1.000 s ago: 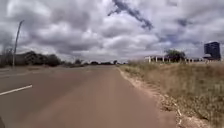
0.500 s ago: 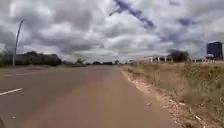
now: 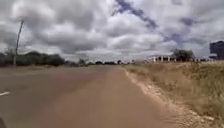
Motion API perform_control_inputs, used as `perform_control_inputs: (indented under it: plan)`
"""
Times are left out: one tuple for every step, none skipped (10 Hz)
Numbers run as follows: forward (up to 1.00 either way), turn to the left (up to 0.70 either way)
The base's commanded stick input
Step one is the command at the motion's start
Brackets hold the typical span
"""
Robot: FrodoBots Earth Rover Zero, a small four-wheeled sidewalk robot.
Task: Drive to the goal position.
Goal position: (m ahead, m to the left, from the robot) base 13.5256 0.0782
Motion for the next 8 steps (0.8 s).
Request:
perform_control_inputs:
  plan:
    - [0.85, 0.0]
    - [0.85, 0.0]
    - [0.85, 0.0]
    - [0.85, 0.0]
    - [0.85, 0.0]
    - [0.85, -0.02]
    - [0.85, -0.09]
    - [0.85, -0.15]
